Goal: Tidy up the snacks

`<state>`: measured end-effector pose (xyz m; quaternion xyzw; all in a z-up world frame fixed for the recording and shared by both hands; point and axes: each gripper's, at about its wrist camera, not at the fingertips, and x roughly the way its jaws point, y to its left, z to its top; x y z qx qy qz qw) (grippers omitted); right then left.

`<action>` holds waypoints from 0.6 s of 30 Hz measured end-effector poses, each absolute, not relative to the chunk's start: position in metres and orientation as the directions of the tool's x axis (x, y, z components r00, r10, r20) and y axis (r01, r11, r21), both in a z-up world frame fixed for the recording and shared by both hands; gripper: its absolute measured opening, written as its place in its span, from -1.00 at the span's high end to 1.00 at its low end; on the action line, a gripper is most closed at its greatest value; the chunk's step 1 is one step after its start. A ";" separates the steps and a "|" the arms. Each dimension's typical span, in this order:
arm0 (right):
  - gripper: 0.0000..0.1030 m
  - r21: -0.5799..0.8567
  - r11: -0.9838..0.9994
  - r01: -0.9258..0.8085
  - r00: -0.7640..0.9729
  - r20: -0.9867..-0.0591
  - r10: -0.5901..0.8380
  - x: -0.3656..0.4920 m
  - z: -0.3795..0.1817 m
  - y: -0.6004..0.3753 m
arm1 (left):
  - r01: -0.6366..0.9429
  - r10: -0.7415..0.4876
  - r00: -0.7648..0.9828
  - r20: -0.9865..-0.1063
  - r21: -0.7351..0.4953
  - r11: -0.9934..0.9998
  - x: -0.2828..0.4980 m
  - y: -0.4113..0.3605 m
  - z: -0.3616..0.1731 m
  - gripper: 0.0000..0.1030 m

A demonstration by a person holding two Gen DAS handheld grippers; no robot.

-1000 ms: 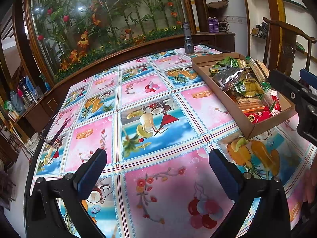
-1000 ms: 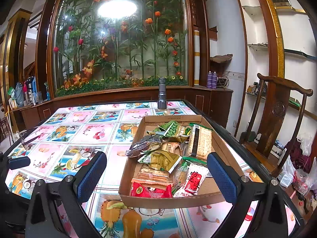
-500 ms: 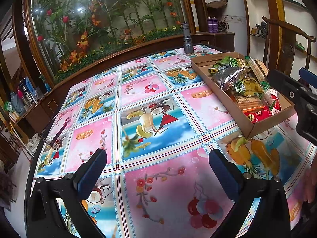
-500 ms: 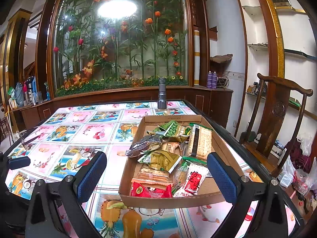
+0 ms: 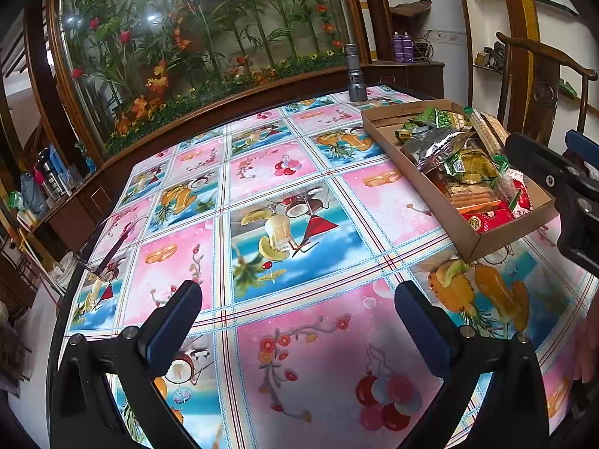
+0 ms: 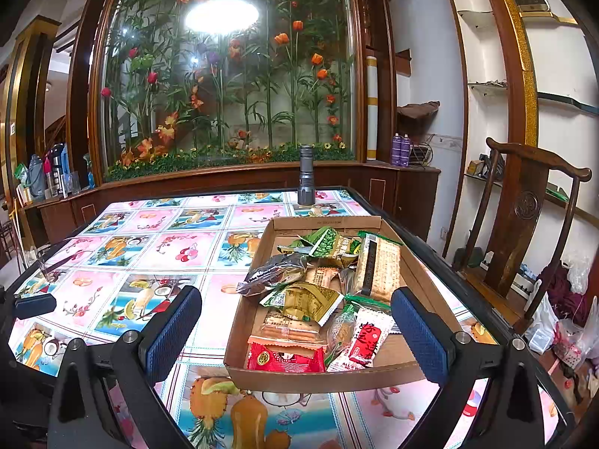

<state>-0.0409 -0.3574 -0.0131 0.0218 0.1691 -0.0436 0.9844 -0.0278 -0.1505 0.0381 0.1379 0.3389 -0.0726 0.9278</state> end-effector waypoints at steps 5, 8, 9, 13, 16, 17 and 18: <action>-0.98 0.027 0.995 0.093 0.939 -0.335 -0.079 -0.041 -0.014 -0.358 | 0.232 -0.045 0.760 -0.649 0.206 0.951 -0.028 -0.151 0.039 -0.99; -0.98 0.027 0.995 0.093 0.939 -0.334 -0.079 -0.041 -0.014 -0.358 | 0.238 -0.052 0.758 -0.650 0.202 0.950 -0.028 -0.151 0.040 -0.99; -0.98 0.027 0.995 0.093 0.939 -0.335 -0.079 -0.041 -0.014 -0.358 | 0.237 -0.049 0.759 -0.649 0.205 0.950 -0.028 -0.151 0.040 -0.99; -0.98 0.026 0.995 0.094 0.939 -0.335 -0.079 -0.041 -0.014 -0.358 | 0.235 -0.047 0.760 -0.648 0.207 0.950 -0.028 -0.152 0.041 -0.99; -0.98 0.026 0.995 0.093 0.939 -0.335 -0.079 -0.041 -0.014 -0.358 | 0.238 -0.055 0.753 -0.656 0.194 0.952 -0.027 -0.151 0.041 -0.99; -0.98 0.027 0.995 0.093 0.939 -0.334 -0.079 -0.041 -0.014 -0.358 | 0.244 -0.064 0.745 -0.664 0.182 0.952 -0.026 -0.150 0.041 -0.99; -0.98 0.027 0.995 0.093 0.939 -0.333 -0.079 -0.041 -0.014 -0.359 | 0.251 -0.074 0.738 -0.671 0.171 0.953 -0.025 -0.149 0.041 -0.99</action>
